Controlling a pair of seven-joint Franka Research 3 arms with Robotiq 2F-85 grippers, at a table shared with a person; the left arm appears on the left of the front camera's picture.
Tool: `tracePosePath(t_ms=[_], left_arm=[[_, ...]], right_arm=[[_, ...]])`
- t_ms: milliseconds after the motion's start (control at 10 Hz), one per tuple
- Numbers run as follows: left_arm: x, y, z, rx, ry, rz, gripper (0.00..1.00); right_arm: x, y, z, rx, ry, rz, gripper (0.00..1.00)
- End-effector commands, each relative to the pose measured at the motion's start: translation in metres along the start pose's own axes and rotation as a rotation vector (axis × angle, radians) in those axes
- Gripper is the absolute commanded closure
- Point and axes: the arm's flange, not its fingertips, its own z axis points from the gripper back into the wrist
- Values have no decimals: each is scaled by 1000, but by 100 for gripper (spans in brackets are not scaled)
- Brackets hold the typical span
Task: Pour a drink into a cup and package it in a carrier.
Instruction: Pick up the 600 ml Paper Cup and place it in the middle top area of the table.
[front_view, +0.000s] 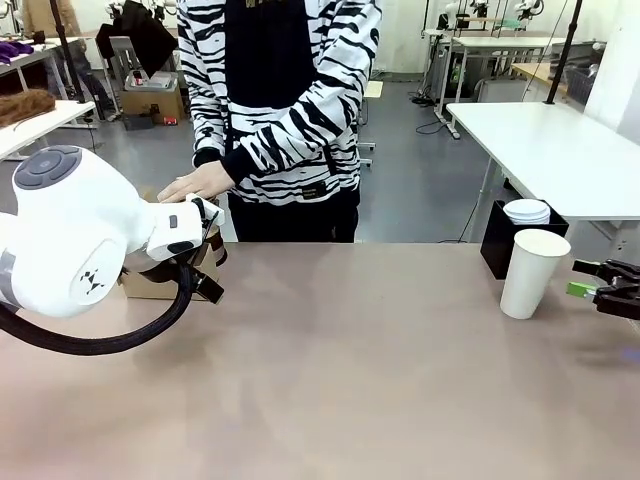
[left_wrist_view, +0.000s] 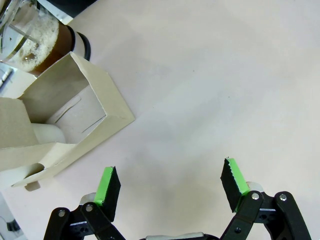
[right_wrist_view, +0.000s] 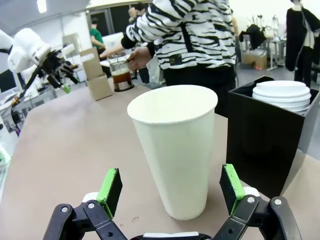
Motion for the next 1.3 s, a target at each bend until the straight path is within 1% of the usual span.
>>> tracePosePath(t_ms=[0,200,300,600,900,1200], left_arm=[[0,0,0,-1,-1,0,0],[0,0,0,-1,-1,0,0],[0,0,0,-1,-1,0,0],[0,0,0,-1,-1,0,0],[0,0,0,-1,-1,0,0],[0,0,0,-1,-1,0,0]], right_arm=[[-4,0,1,-1,0,-3,0],[1,0,1,-1,0,3,0],[-1,1,-10,-12,5,4,0],[-13,-5,-28,-27,-27,26,0],[-22,-8,-48,-5,-52,44,0],[-30,-9,-71,-3,-54,38,0]])
